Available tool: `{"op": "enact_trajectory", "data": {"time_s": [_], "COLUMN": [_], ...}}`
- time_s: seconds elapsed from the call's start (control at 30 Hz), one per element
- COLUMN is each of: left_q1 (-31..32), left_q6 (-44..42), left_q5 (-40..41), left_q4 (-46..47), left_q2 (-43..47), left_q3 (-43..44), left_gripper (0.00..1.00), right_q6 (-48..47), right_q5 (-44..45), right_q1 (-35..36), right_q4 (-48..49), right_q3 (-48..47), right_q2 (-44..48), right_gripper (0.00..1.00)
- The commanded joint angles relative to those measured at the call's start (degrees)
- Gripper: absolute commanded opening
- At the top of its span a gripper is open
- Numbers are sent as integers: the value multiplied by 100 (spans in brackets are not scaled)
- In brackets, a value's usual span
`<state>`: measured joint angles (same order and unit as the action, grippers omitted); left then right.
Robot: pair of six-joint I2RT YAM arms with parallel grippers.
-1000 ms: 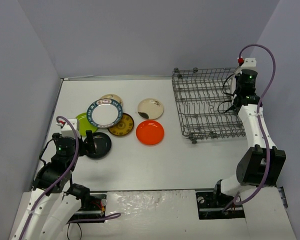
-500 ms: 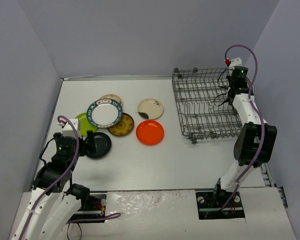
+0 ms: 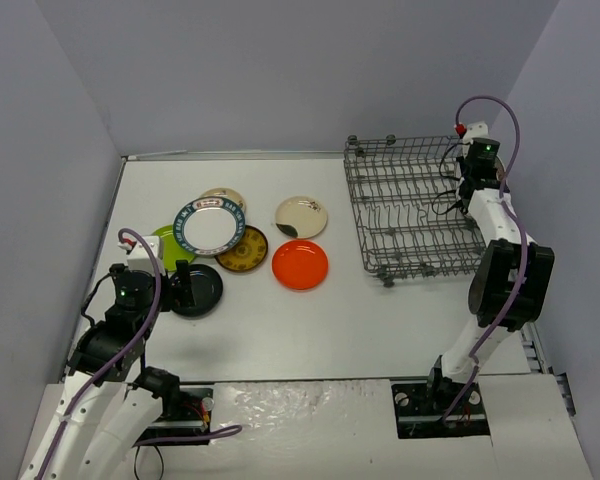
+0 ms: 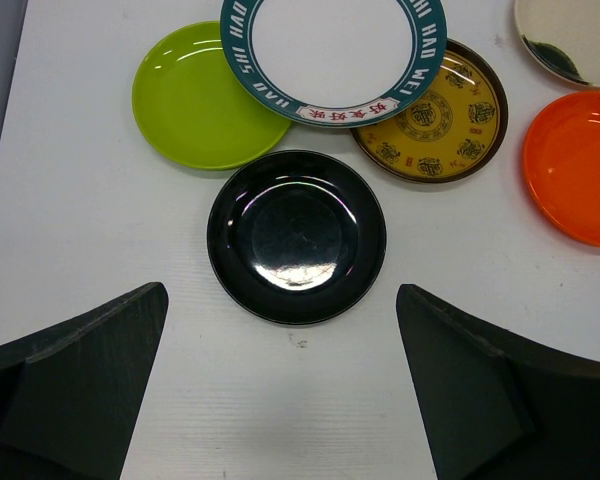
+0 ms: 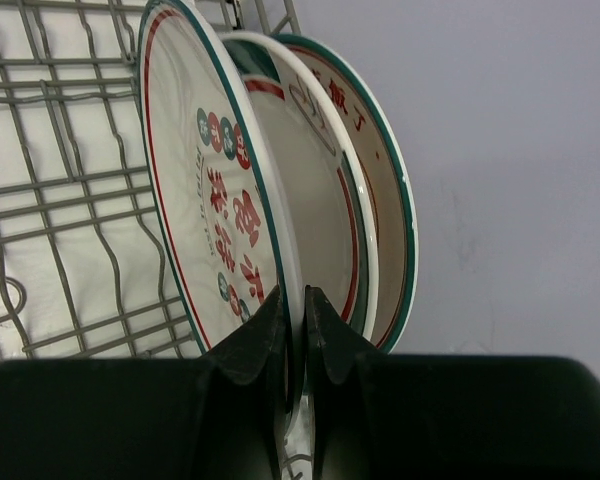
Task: Load the plates into the dish rack
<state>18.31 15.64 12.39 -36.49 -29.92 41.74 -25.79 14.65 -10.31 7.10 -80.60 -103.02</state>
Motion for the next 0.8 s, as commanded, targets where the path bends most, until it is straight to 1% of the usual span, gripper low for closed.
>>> {"op": "enact_trajectory", "data": {"time_s": [0.0,0.2,0.33,0.53,0.57,0.6,0.73,0.77], "left_q1": [-38,-38,-38,-38,-38,-38,-38,-38], "left_q6": [-52,-43,-35,-35,-35,-35,-35,-35], "left_q5": [-35,-35,-34,-17,-17,-17,-26,-26], "left_q4": [404,388,396,388,388,380,371,371], "left_q2": [-128,-129,-137,-120,-119,-102,-111,-111], "left_q3": [249,256,256,256,256,256,257,263], "left_gripper": [97,97,97,97,97,97,97,97], "right_q6": [415,618,658,760,770,796,959,1018], "right_q5": [-117,-285,-341,-340,-341,-358,-465,-482], "right_q1": [-94,-94,-94,-94,-94,-102,-74,-57], "right_q4": [539,521,501,477,477,477,449,438], "right_q3": [-2,62,70,106,106,106,97,97], "right_q2": [25,-50,-94,27,30,90,444,561], "right_gripper": [0,0,6,35,35,38,44,47]}}
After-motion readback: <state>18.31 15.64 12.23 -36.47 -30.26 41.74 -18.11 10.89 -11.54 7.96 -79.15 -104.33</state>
